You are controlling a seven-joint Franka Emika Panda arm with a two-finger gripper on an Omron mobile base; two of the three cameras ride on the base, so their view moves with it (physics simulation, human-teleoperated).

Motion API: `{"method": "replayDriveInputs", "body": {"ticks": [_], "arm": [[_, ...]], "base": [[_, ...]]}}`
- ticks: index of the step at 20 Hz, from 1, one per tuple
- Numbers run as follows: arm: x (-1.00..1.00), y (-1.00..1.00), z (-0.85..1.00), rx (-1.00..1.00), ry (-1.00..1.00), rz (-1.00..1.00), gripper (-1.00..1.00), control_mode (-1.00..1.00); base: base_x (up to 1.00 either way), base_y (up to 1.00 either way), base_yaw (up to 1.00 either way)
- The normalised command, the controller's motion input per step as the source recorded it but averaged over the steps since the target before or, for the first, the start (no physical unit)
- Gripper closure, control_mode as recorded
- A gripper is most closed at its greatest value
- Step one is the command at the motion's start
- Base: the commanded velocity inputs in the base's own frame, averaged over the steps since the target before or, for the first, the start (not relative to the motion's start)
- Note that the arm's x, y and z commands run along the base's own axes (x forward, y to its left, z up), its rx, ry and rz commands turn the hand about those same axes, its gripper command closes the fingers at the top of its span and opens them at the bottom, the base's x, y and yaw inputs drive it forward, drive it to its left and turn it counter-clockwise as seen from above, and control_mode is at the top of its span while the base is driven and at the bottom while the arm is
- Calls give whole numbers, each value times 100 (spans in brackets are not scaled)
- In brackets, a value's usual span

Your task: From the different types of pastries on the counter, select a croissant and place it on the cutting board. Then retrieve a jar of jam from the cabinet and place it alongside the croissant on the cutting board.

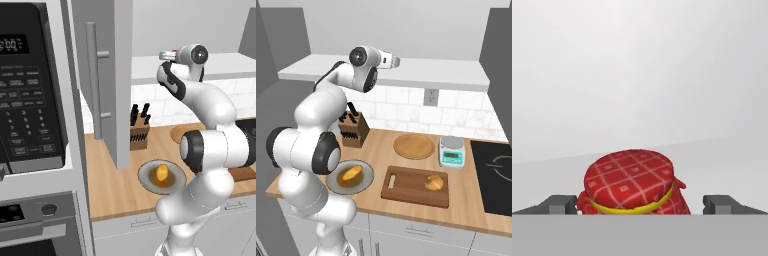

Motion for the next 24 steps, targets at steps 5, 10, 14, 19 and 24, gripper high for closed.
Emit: {"method": "replayDriveInputs", "body": {"ticks": [5, 10, 14, 19, 24], "arm": [[0, 6, -10, 0, 0, 0, 100, -100], [0, 0, -1, 0, 0, 0, 100, -100], [-1, 0, 0, 0, 0, 0, 100, -100], [-22, 0, 0, 0, 0, 0, 100, -100], [-34, 0, 0, 0, 0, 0, 100, -100]], "base": [[0, 0, 0], [0, 0, 0], [0, 0, 0], [0, 0, 0], [0, 0, 0]]}}
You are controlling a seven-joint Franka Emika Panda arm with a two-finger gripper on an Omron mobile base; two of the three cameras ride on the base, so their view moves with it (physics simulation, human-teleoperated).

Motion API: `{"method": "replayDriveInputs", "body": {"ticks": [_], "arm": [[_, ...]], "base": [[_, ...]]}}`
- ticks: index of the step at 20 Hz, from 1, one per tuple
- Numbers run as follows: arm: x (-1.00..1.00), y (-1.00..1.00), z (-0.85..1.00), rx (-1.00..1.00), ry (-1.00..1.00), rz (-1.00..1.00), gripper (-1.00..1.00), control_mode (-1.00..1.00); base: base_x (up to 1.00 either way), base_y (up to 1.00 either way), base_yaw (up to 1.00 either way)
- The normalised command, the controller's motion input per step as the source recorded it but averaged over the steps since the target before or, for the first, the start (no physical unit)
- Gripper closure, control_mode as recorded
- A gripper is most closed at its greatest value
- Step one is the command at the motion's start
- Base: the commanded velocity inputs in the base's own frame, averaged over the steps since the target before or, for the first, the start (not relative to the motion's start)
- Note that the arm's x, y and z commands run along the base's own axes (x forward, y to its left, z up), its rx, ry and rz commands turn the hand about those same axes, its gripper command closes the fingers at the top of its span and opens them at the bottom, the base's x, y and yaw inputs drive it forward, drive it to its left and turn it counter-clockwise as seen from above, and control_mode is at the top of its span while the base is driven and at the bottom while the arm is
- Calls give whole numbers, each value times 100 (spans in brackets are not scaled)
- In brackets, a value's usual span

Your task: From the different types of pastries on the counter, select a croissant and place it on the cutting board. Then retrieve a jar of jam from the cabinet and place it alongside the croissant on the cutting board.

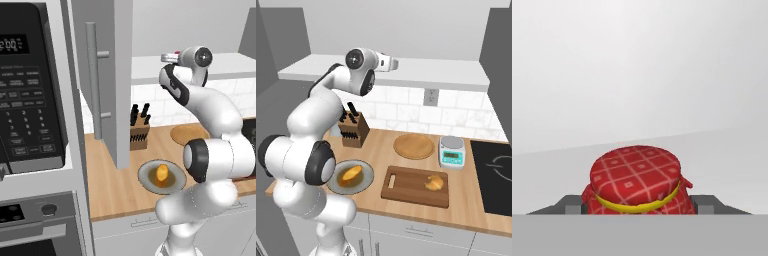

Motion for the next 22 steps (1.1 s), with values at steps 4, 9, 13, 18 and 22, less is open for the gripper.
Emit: {"method": "replayDriveInputs", "body": {"ticks": [4, 9, 13, 18, 22], "arm": [[-70, 0, 6, 0, -5, 0, 100, -100], [-91, 0, 24, 0, -20, 0, 100, -100], [-96, 0, 24, 0, -12, 0, 100, -100], [-100, 0, 3, 0, -2, 0, 100, -100], [-100, 0, 0, 0, 0, 0, 100, -100]], "base": [[0, 0, 0], [0, 0, 0], [0, 0, 0], [0, 0, 0], [0, 0, 0]]}}
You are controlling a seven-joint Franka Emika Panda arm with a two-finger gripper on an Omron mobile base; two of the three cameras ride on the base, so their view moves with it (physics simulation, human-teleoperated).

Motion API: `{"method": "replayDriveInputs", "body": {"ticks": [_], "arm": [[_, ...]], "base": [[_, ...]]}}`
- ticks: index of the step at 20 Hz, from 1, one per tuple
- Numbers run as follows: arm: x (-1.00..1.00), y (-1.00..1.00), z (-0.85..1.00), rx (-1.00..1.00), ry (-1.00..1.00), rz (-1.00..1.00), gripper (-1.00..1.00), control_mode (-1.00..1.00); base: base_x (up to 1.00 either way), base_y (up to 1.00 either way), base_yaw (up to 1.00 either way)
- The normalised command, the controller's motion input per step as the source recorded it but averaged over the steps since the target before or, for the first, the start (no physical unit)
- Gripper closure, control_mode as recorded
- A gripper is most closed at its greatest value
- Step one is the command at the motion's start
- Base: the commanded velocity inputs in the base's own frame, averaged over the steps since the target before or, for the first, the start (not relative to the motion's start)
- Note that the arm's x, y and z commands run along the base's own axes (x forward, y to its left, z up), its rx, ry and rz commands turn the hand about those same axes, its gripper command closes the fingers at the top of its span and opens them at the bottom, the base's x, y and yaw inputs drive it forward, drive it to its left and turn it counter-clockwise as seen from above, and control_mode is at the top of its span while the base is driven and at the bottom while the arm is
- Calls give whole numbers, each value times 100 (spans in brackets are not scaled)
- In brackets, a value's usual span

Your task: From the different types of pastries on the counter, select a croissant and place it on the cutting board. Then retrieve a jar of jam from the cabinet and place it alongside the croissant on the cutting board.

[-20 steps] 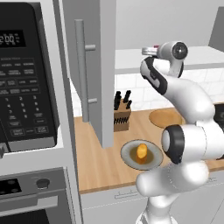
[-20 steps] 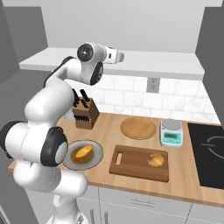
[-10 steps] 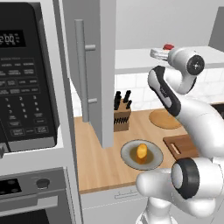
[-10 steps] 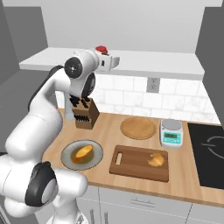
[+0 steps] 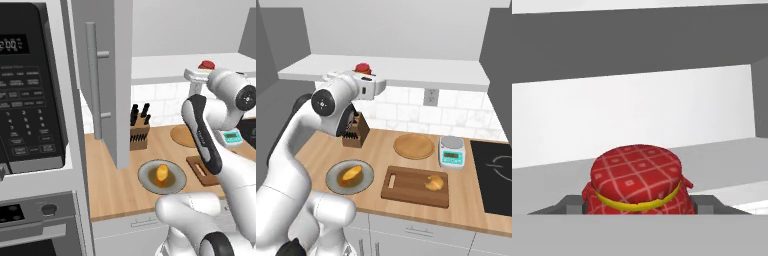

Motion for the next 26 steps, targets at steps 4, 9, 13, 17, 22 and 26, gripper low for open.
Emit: {"method": "replayDriveInputs", "body": {"ticks": [4, 9, 13, 17, 22, 26], "arm": [[-100, -2, 0, 0, 0, 0, 100, -100], [-100, 0, -1, 0, 0, 0, 100, -100], [-100, 0, -16, 0, 1, 0, 100, -100], [-100, -9, -43, 0, 2, 0, 100, -100], [-84, -19, -93, 0, 14, 0, 100, -100], [-49, -20, -100, 3, 11, 1, 100, -100]], "base": [[0, 0, 0], [0, 0, 0], [0, 0, 0], [0, 0, 0], [0, 0, 0], [0, 0, 0]]}}
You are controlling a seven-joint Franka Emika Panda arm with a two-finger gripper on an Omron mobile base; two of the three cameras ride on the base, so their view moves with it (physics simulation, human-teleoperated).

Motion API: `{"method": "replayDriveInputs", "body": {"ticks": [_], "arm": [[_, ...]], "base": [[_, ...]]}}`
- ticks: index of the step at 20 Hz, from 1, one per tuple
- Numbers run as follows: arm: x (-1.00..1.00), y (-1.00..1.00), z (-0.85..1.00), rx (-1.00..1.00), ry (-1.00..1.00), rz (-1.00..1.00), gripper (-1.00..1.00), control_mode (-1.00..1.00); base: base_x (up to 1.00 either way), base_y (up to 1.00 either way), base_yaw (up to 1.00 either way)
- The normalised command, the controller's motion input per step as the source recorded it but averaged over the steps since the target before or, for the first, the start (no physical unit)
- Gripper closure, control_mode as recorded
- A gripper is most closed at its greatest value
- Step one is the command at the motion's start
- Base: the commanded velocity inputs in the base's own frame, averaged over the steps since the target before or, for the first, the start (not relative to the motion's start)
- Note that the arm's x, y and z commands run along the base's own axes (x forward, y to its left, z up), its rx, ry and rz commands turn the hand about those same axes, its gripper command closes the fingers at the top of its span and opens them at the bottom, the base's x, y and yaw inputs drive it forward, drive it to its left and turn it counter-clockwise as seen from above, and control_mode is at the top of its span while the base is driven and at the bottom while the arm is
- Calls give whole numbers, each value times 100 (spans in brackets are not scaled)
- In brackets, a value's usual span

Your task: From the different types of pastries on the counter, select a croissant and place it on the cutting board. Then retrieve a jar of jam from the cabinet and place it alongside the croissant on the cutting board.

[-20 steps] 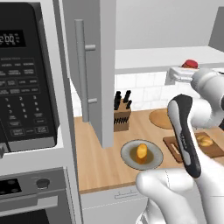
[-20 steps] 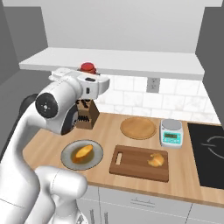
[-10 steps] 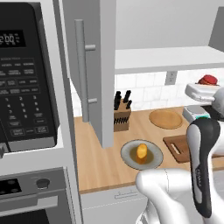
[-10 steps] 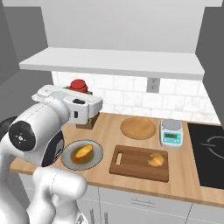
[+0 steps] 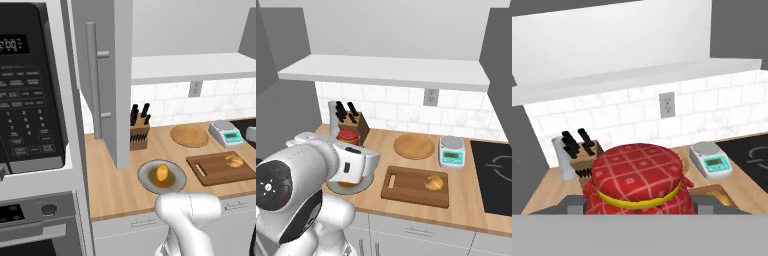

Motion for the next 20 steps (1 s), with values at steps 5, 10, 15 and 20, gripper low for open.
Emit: {"method": "replayDriveInputs", "body": {"ticks": [5, 10, 15, 20], "arm": [[-7, -4, -100, 12, 1, 2, 100, -100], [5, 0, -99, 18, 0, 3, 100, -100], [17, 0, -66, 7, 0, 3, 100, -100], [52, 3, -54, 0, 0, 1, 100, -100]], "base": [[0, 0, 0], [0, 0, 0], [0, 0, 0], [0, 0, 0]]}}
